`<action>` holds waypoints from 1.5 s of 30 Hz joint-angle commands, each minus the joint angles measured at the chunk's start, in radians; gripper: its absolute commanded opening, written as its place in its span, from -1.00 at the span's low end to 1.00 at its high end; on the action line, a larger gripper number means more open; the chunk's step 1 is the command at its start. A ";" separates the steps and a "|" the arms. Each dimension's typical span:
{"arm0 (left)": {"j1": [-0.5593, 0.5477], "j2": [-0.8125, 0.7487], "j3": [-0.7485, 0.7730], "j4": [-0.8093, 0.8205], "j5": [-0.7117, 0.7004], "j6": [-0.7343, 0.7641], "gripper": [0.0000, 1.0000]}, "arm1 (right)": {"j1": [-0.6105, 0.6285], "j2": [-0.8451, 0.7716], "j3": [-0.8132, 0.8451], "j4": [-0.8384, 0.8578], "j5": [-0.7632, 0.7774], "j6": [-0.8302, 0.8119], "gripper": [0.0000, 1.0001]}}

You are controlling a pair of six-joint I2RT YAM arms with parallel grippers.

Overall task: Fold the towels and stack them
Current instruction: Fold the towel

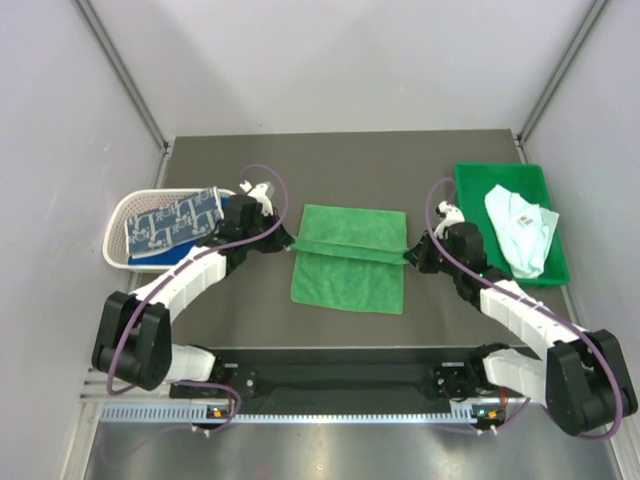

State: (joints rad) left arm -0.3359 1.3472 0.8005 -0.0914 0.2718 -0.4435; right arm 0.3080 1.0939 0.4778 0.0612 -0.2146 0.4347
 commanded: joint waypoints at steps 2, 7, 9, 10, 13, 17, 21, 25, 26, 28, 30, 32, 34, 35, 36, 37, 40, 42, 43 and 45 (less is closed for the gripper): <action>-0.002 -0.046 -0.021 0.009 0.007 0.002 -1.00 | 0.025 -0.042 -0.011 0.022 0.007 0.009 -1.00; -0.002 -0.054 -0.024 -0.022 0.010 0.006 -1.00 | 0.039 -0.065 -0.022 0.009 0.015 0.018 -1.00; -0.002 -0.057 -0.015 -0.034 0.015 0.009 -1.00 | 0.043 -0.075 -0.022 0.000 0.018 0.016 -0.99; -0.002 -0.062 -0.015 -0.039 0.015 0.009 -1.00 | 0.042 -0.081 -0.024 -0.010 0.021 0.016 -1.00; -0.002 -0.083 -0.020 -0.048 0.014 0.012 -1.00 | 0.043 -0.098 -0.022 -0.027 0.021 0.012 -1.00; -0.002 -0.106 -0.035 -0.065 0.012 0.012 -1.00 | 0.045 -0.123 -0.027 -0.047 0.021 0.013 -1.00; -0.002 -0.122 -0.044 -0.073 0.015 0.011 -1.00 | 0.051 -0.140 -0.028 -0.058 0.021 0.018 -1.00; -0.002 -0.137 -0.058 -0.076 0.024 0.005 -1.00 | 0.054 -0.167 -0.044 -0.058 0.029 0.027 -1.00; -0.002 -0.138 -0.058 -0.079 0.024 0.005 -1.00 | 0.054 -0.169 -0.047 -0.058 0.027 0.033 -0.99; -0.002 -0.145 -0.063 -0.083 0.020 0.005 -1.00 | 0.057 -0.175 -0.056 -0.058 0.018 0.039 -1.00; -0.002 -0.148 -0.067 -0.084 0.024 0.002 -1.00 | 0.065 -0.183 -0.070 -0.058 0.020 0.048 -1.00; 0.000 -0.149 -0.075 -0.084 0.029 -0.001 -1.00 | 0.063 -0.186 -0.080 -0.058 0.021 0.055 -1.00; -0.002 -0.154 -0.089 -0.080 0.027 -0.004 -1.00 | 0.066 -0.192 -0.096 -0.058 0.021 0.059 -1.00; -0.002 -0.154 -0.093 -0.077 0.027 -0.004 -1.00 | 0.066 -0.195 -0.100 -0.058 0.021 0.064 -1.00; -0.002 -0.151 -0.099 -0.074 0.027 -0.006 -1.00 | 0.068 -0.195 -0.111 -0.057 0.020 0.065 -1.00; -0.002 -0.148 -0.107 -0.070 0.030 -0.008 -1.00 | 0.071 -0.195 -0.116 -0.054 0.020 0.067 -1.00; -0.002 -0.138 -0.122 -0.056 0.040 -0.015 -1.00 | 0.071 -0.184 -0.130 -0.044 0.017 0.070 -1.00; -0.002 -0.132 -0.127 -0.048 0.041 -0.018 -1.00 | 0.074 -0.178 -0.137 -0.035 0.015 0.072 -0.99; -0.002 -0.129 -0.130 -0.047 0.041 -0.018 -1.00 | 0.075 -0.178 -0.139 -0.035 0.015 0.073 -1.00; -0.002 -0.131 -0.132 -0.047 0.044 -0.021 -1.00 | 0.079 -0.183 -0.140 -0.037 0.015 0.073 -1.00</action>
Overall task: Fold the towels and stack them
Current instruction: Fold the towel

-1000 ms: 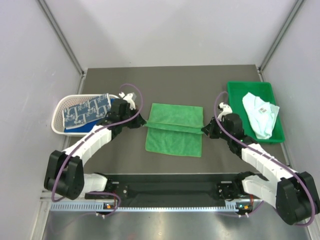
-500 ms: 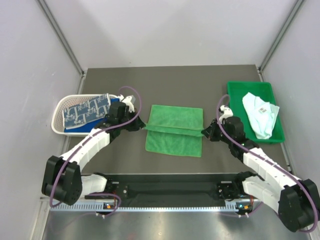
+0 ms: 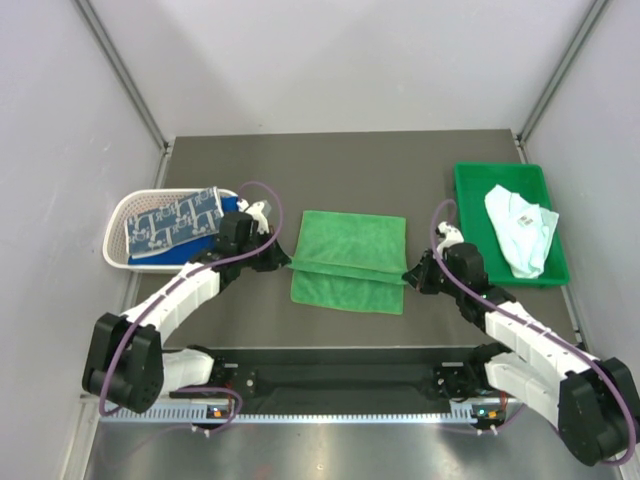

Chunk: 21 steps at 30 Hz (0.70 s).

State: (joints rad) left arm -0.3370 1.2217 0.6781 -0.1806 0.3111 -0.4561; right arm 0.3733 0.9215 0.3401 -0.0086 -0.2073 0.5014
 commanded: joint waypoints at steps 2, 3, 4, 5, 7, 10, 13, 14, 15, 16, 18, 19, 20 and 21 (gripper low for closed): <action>0.000 -0.013 -0.006 0.035 0.006 -0.012 -1.00 | 0.012 -0.026 0.003 0.026 0.008 0.008 -1.00; 0.000 -0.022 -0.005 0.027 0.006 -0.012 -1.00 | 0.013 -0.032 0.005 0.013 0.008 0.008 -1.00; 0.000 -0.025 0.000 0.023 0.009 -0.012 -1.00 | 0.013 -0.036 0.008 0.012 0.008 0.006 -1.00; 0.000 -0.033 0.003 0.018 0.010 -0.012 -1.00 | 0.013 -0.050 0.016 0.012 0.008 0.006 -1.00; 0.000 -0.047 0.012 0.000 0.002 -0.010 -1.00 | 0.016 -0.062 0.023 -0.024 0.006 0.006 -0.99; 0.000 -0.057 0.020 -0.017 0.002 -0.009 -1.00 | 0.022 -0.078 0.031 -0.037 0.005 0.008 -0.99; 0.000 -0.059 0.017 -0.016 0.003 -0.009 -1.00 | 0.026 -0.076 0.022 -0.033 0.009 0.012 -1.00; 0.000 -0.057 0.012 -0.014 0.005 -0.010 -1.00 | 0.027 -0.075 0.011 -0.028 0.008 0.015 -1.00; 0.001 -0.054 0.003 -0.010 0.005 -0.010 -1.00 | 0.029 -0.073 0.007 -0.021 0.009 0.019 -1.00; 0.000 -0.053 -0.002 -0.004 0.005 -0.010 -1.00 | 0.029 -0.070 0.001 -0.011 0.009 0.022 -1.00; 0.001 -0.042 -0.024 0.012 0.011 -0.015 -1.00 | 0.032 -0.059 -0.018 0.002 0.009 0.026 -0.99; 0.000 -0.036 -0.032 0.019 0.016 -0.018 -1.00 | 0.033 -0.056 -0.026 0.001 0.009 0.032 -1.00; 0.000 -0.031 -0.041 0.039 0.016 -0.021 -1.00 | 0.036 -0.046 -0.039 0.039 0.009 0.035 -1.00; 0.000 -0.019 -0.060 0.053 0.017 -0.021 -0.99 | 0.036 -0.039 -0.047 0.051 0.009 0.038 -0.99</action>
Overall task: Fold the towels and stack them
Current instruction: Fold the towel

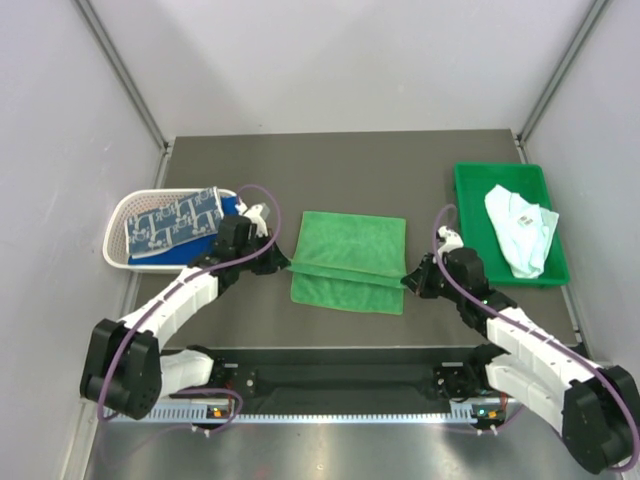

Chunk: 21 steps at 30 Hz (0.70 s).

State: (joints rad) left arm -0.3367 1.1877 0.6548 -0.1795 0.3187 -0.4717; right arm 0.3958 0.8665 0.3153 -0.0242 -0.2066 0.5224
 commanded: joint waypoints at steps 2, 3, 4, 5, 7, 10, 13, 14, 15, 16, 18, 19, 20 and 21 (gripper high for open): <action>-0.001 0.032 -0.055 0.078 0.019 -0.015 -0.99 | 0.015 0.044 -0.047 0.098 0.010 0.024 -0.95; -0.001 0.047 -0.070 0.106 0.023 -0.018 -0.98 | 0.018 0.057 -0.057 0.133 0.010 0.027 -0.94; -0.001 0.056 -0.079 0.123 0.026 -0.021 -0.98 | 0.020 0.069 -0.067 0.151 0.010 0.034 -0.94; -0.002 0.073 -0.087 0.138 0.034 -0.025 -0.98 | 0.023 0.095 -0.083 0.170 0.010 0.039 -0.94; -0.002 0.093 -0.109 0.170 0.036 -0.034 -0.97 | 0.034 0.130 -0.094 0.222 0.007 0.050 -0.93; -0.007 0.127 -0.121 0.227 0.045 -0.042 -0.95 | 0.047 0.163 -0.104 0.250 0.013 0.059 -0.91; -0.012 0.139 -0.124 0.236 0.053 -0.044 -0.91 | 0.055 0.161 -0.105 0.248 0.026 0.062 -0.83; -0.012 0.136 -0.124 0.236 0.054 -0.042 -0.89 | 0.058 0.155 -0.104 0.245 0.026 0.062 -0.78; -0.012 0.133 -0.123 0.233 0.054 -0.042 -0.86 | 0.061 0.151 -0.105 0.239 0.029 0.065 -0.75; -0.012 0.130 -0.121 0.223 0.057 -0.042 -0.85 | 0.060 0.132 -0.101 0.225 0.030 0.065 -0.72; -0.013 0.110 -0.116 0.212 0.059 -0.042 -0.83 | 0.063 0.112 -0.097 0.202 0.033 0.062 -0.60; -0.013 0.104 -0.115 0.192 0.053 -0.041 -0.82 | 0.063 0.089 -0.093 0.190 0.035 0.062 -0.57; -0.013 0.090 -0.110 0.184 0.053 -0.041 -0.83 | 0.063 0.077 -0.090 0.163 0.035 0.059 -0.56; -0.013 0.082 -0.107 0.184 0.051 -0.039 -0.82 | 0.063 0.066 -0.088 0.149 0.033 0.060 -0.56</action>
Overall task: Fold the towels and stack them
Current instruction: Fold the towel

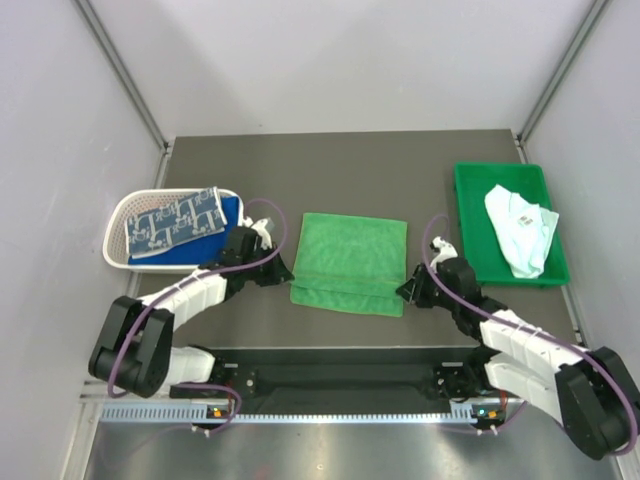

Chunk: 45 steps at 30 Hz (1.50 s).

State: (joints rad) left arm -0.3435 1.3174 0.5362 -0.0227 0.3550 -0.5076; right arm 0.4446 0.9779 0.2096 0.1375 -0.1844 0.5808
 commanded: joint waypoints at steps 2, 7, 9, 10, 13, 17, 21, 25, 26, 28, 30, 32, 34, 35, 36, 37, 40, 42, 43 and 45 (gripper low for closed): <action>-0.006 -0.069 0.010 -0.017 0.019 -0.005 -0.81 | 0.017 -0.091 0.017 -0.053 0.010 0.002 -0.48; -0.006 -0.130 -0.005 -0.055 0.024 -0.005 -0.73 | 0.020 -0.192 0.017 -0.134 0.017 0.004 -0.32; -0.006 -0.144 -0.008 -0.078 0.025 -0.002 -0.67 | 0.022 -0.221 0.016 -0.176 0.017 0.007 -0.30; -0.006 -0.159 -0.010 -0.085 0.027 -0.002 -0.67 | 0.020 -0.229 0.014 -0.188 0.019 0.007 -0.24; -0.006 -0.179 -0.013 -0.117 0.009 0.000 -0.63 | 0.020 -0.252 0.011 -0.214 0.016 0.008 -0.15; -0.006 -0.219 -0.012 -0.143 -0.005 -0.015 -0.63 | 0.020 -0.271 0.016 -0.237 0.025 0.011 -0.12; -0.006 -0.224 0.040 -0.123 -0.039 -0.048 -0.59 | 0.020 -0.253 0.077 -0.237 0.066 0.017 -0.08; -0.021 -0.057 0.177 -0.114 -0.101 -0.039 -0.63 | 0.020 -0.113 0.192 -0.240 0.146 -0.002 -0.15; -0.026 -0.023 0.200 -0.111 -0.116 -0.032 -0.64 | 0.020 -0.079 0.212 -0.237 0.158 -0.015 -0.16; -0.038 0.067 0.260 -0.111 -0.129 -0.022 -0.67 | 0.022 0.019 0.267 -0.237 0.180 -0.028 -0.19; -0.055 0.118 0.295 -0.109 -0.146 -0.011 -0.67 | 0.020 0.098 0.307 -0.225 0.210 -0.047 -0.19; -0.080 0.190 0.350 -0.121 -0.155 -0.005 -0.67 | 0.020 0.145 0.329 -0.217 0.221 -0.056 -0.21; -0.104 0.250 0.392 -0.134 -0.160 0.003 -0.68 | 0.022 0.194 0.344 -0.214 0.217 -0.055 -0.24; -0.112 0.265 0.399 -0.146 -0.154 0.004 -0.70 | 0.025 0.203 0.347 -0.213 0.209 -0.056 -0.24; -0.124 0.290 0.406 -0.149 -0.151 0.009 -0.70 | 0.029 0.215 0.347 -0.213 0.211 -0.056 -0.24; -0.130 0.295 0.404 -0.149 -0.151 0.009 -0.71 | 0.035 0.222 0.346 -0.213 0.211 -0.056 -0.24; -0.147 0.305 0.384 -0.146 -0.145 0.006 -0.71 | 0.052 0.235 0.341 -0.211 0.204 -0.056 -0.24; -0.161 0.304 0.372 -0.141 -0.137 0.000 -0.72 | 0.063 0.246 0.337 -0.208 0.201 -0.053 -0.24; -0.164 0.298 0.358 -0.140 -0.136 -0.002 -0.72 | 0.077 0.249 0.333 -0.205 0.200 -0.049 -0.24; -0.178 0.290 0.346 -0.137 -0.128 -0.006 -0.73 | 0.089 0.249 0.326 -0.200 0.198 -0.044 -0.25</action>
State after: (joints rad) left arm -0.5041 1.6279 0.9028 -0.1795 0.2188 -0.5205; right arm 0.5053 1.2243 0.5179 -0.0978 0.0063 0.5423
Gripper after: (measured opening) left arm 0.139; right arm 0.379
